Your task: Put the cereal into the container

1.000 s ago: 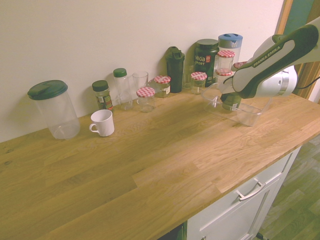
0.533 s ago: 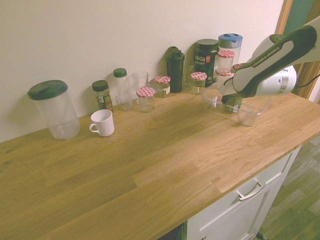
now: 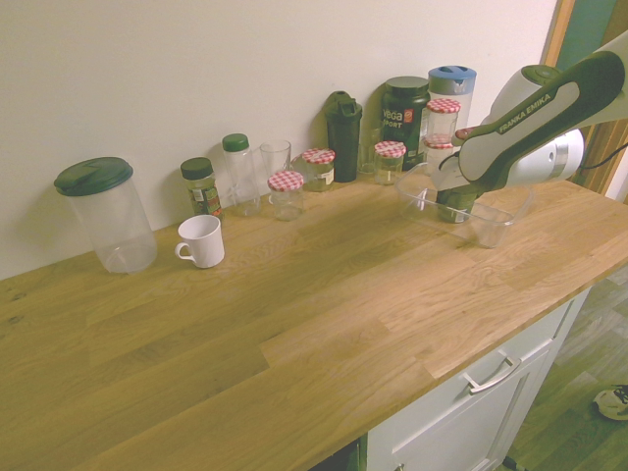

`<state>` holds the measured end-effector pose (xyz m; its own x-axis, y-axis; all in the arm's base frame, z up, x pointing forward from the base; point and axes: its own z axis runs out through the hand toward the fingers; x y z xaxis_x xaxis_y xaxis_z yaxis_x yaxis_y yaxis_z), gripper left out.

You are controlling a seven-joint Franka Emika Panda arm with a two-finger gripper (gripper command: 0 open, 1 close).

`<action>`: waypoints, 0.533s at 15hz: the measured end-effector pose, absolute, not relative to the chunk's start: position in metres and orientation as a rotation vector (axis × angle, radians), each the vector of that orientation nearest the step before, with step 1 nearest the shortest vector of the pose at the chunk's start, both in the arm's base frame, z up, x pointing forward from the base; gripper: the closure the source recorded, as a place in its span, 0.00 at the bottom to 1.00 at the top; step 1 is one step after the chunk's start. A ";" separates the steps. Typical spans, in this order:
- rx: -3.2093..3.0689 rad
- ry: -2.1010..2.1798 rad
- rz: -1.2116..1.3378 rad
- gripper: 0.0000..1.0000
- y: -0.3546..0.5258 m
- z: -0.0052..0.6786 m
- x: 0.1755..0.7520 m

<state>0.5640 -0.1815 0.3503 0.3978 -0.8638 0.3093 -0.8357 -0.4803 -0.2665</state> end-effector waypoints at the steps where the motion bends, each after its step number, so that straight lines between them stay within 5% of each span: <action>1: -2.566 1.598 -0.570 0.00 -0.182 0.355 0.564; 8: -2.440 1.641 -0.405 0.00 -0.173 0.432 0.564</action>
